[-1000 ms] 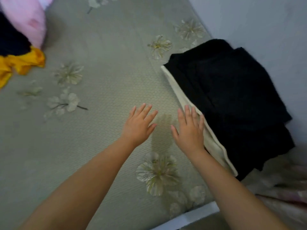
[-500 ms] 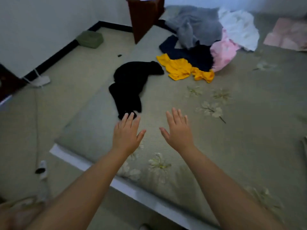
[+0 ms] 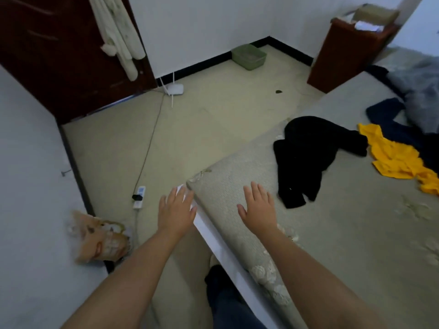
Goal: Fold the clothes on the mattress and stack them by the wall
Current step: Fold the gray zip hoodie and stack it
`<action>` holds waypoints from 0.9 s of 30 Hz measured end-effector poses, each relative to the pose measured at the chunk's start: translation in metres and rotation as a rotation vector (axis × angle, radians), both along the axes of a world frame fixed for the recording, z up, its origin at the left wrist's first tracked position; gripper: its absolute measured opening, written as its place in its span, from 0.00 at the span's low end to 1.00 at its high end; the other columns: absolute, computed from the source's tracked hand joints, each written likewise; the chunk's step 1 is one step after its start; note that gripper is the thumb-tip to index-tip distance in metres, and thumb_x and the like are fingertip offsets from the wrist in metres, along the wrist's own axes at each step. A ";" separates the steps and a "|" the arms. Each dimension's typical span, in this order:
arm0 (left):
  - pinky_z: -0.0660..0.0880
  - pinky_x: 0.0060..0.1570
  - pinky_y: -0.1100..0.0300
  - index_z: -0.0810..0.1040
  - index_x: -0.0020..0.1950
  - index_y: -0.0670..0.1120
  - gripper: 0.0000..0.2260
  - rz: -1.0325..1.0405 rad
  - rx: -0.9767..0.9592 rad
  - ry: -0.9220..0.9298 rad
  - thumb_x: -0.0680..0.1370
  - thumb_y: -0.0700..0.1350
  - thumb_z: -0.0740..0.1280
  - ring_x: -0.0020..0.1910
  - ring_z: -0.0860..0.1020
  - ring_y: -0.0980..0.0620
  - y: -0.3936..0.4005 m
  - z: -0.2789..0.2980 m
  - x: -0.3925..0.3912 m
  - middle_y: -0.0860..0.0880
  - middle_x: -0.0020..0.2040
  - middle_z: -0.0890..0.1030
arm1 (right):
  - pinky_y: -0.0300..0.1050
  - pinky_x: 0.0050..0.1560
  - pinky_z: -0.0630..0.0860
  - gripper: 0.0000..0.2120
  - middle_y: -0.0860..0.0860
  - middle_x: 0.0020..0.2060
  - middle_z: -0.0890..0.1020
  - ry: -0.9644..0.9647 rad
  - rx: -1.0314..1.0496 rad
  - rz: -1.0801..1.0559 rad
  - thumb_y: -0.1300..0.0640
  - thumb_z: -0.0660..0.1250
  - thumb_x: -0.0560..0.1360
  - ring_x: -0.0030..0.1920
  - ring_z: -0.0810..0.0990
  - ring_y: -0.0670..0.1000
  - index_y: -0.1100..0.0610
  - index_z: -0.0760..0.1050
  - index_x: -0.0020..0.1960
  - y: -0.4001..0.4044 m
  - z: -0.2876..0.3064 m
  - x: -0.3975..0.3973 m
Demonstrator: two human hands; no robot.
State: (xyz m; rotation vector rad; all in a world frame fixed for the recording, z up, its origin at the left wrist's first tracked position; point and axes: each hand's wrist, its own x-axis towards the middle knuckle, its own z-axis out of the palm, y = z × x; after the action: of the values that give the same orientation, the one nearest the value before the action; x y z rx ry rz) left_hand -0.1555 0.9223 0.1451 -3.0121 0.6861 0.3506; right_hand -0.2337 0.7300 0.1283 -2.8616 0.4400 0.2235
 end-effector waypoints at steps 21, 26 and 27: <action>0.47 0.71 0.49 0.52 0.75 0.48 0.24 0.034 -0.036 -0.138 0.80 0.54 0.50 0.75 0.48 0.49 0.034 0.051 0.421 0.47 0.76 0.51 | 0.52 0.72 0.45 0.27 0.54 0.76 0.48 -0.145 -0.036 0.130 0.45 0.50 0.79 0.75 0.46 0.53 0.57 0.53 0.74 0.068 0.031 0.456; 0.47 0.71 0.48 0.51 0.75 0.47 0.25 -0.094 -0.007 -0.168 0.81 0.55 0.50 0.75 0.47 0.48 0.033 0.061 0.545 0.47 0.76 0.50 | 0.52 0.72 0.43 0.27 0.54 0.75 0.50 -0.197 -0.032 0.019 0.45 0.50 0.79 0.75 0.46 0.53 0.57 0.54 0.74 0.085 0.047 0.564; 0.47 0.71 0.48 0.51 0.75 0.47 0.25 -0.127 -0.008 -0.169 0.81 0.55 0.49 0.75 0.47 0.48 0.026 0.063 0.567 0.46 0.76 0.50 | 0.52 0.73 0.43 0.27 0.54 0.75 0.50 -0.196 -0.039 -0.021 0.44 0.50 0.79 0.75 0.45 0.53 0.56 0.54 0.74 0.080 0.050 0.577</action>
State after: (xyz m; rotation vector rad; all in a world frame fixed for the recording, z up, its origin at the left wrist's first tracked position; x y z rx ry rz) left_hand 0.4115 0.9484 0.2078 -2.9418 0.8593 0.0880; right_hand 0.3430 0.8103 0.1778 -2.8777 0.4391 -0.0694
